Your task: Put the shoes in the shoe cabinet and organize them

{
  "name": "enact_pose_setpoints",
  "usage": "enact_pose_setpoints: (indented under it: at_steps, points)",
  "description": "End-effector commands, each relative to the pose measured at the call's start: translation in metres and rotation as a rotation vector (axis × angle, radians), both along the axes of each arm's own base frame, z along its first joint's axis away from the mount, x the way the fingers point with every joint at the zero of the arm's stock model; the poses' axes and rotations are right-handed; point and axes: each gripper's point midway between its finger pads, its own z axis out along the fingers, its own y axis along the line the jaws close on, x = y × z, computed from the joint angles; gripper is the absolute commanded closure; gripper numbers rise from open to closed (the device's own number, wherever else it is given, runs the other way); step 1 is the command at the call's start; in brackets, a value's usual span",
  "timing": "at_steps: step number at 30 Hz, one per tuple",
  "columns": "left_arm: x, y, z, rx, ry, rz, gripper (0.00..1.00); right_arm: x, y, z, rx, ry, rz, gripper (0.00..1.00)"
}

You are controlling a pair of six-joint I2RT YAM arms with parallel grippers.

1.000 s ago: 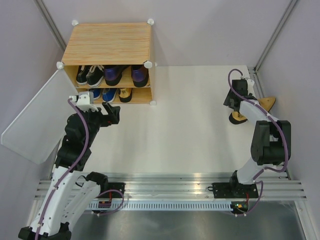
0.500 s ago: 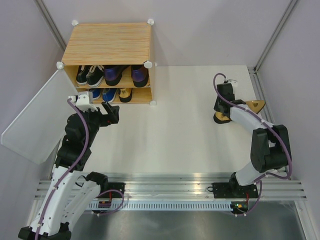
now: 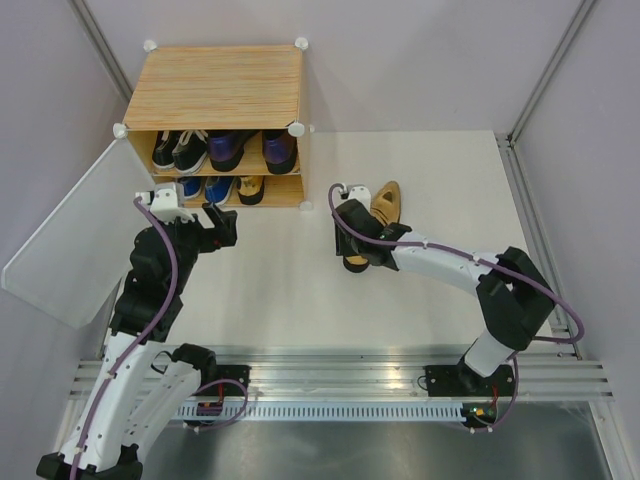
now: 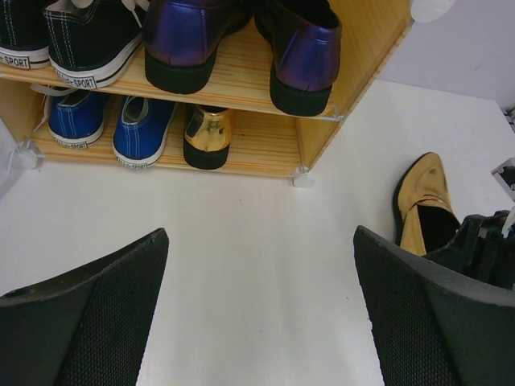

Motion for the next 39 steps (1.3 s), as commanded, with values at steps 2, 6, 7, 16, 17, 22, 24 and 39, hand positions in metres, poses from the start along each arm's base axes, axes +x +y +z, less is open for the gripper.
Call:
enact_pose_setpoints:
  at_steps: [2, 6, 7, 16, 17, 22, 24, 39]
  points:
    - [0.004, 0.001, 0.000, 0.030, -0.010, 0.001, 0.02, -0.023, 0.034, 0.017, 0.125, 0.061, 0.048, 0.50]
    - [0.005, -0.003, -0.003, 0.032, 0.000, -0.017, 0.02, -0.022, 0.022, 0.058, 0.134, -0.020, 0.043, 0.36]
    - [0.005, -0.004, -0.003, 0.033, 0.002, -0.027, 0.02, -0.020, 0.017, 0.078, 0.150, -0.059, 0.037, 0.33]
    - [0.011, -0.057, -0.032, 0.053, 0.158, -0.314, 0.00, -0.020, -0.066, 0.135, 0.193, -0.193, -0.097, 0.07]
    - [0.011, -0.063, -0.035, 0.049, 0.166, -0.334, 0.00, -0.021, -0.075, 0.134, 0.189, -0.195, -0.115, 0.07]
    - [0.006, -0.101, -0.055, 0.080, 0.286, -0.416, 0.00, -0.030, -0.129, 0.130, 0.194, -0.225, -0.205, 0.06]
    - [0.010, -0.115, -0.060, 0.085, 0.328, -0.399, 0.00, -0.033, -0.139, 0.130, 0.189, -0.234, -0.223, 0.05]
    - [0.058, -0.297, -0.134, 0.310, 0.512, -0.484, 0.01, -0.044, -0.173, 0.126, 0.191, -0.264, -0.266, 0.02]
